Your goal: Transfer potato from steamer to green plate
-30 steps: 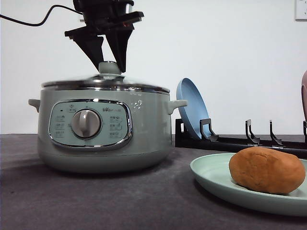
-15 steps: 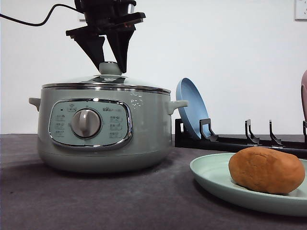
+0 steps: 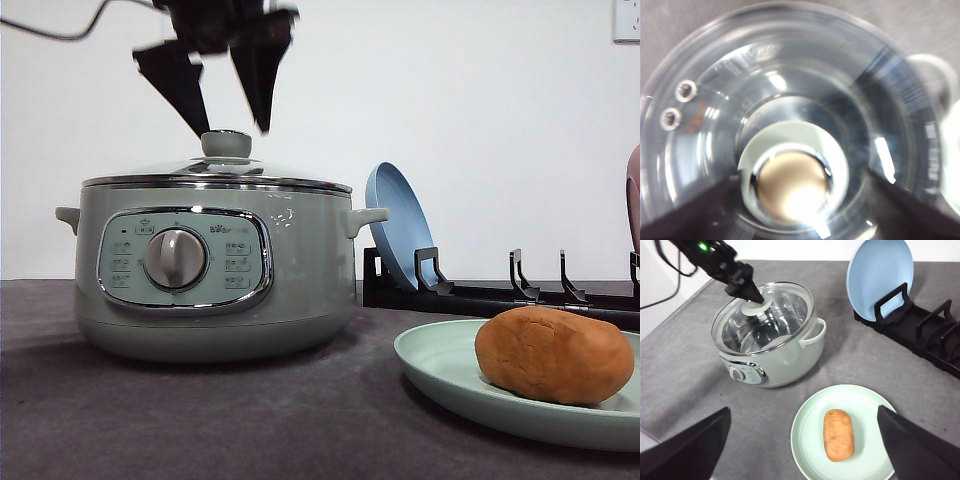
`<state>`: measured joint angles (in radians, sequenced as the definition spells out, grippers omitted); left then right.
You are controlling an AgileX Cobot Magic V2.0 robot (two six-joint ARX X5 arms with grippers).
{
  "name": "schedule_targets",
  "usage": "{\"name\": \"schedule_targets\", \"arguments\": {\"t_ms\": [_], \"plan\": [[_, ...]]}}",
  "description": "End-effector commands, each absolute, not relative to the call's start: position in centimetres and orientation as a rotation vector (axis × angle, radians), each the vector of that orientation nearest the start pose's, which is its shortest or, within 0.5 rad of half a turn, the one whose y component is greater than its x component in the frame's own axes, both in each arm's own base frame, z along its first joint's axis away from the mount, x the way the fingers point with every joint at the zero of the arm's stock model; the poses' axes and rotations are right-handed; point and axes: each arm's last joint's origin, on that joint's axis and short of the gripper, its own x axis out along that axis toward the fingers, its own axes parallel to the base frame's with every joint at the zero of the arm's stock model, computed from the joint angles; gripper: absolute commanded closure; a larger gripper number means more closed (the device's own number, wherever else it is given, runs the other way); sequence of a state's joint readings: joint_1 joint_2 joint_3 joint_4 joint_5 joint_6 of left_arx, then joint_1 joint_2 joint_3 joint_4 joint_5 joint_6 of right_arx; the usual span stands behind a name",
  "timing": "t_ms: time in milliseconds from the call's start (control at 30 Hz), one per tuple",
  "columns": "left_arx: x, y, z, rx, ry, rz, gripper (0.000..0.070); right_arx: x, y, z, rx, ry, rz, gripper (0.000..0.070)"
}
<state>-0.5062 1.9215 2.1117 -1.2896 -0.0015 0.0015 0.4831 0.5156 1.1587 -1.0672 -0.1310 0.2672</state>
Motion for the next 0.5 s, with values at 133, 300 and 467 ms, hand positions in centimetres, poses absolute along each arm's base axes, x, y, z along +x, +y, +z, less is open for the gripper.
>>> {"name": "schedule_targets", "arguments": {"t_ms": [133, 300, 467], "plan": [[30.5, -16.5, 42.0, 0.249, 0.927, -0.464, 0.0057, 3.1, 2.1, 39.4, 0.191, 0.488, 0.551, 0.0107], [26.7, -14.4, 45.8, 0.217, 0.816, -0.470, 0.0058, 3.1, 2.1, 39.4, 0.191, 0.488, 0.551, 0.0107], [22.2, -12.0, 49.2, 0.185, 0.701, -0.476, 0.0058, 3.1, 2.1, 39.4, 0.191, 0.487, 0.552, 0.0107]]}}
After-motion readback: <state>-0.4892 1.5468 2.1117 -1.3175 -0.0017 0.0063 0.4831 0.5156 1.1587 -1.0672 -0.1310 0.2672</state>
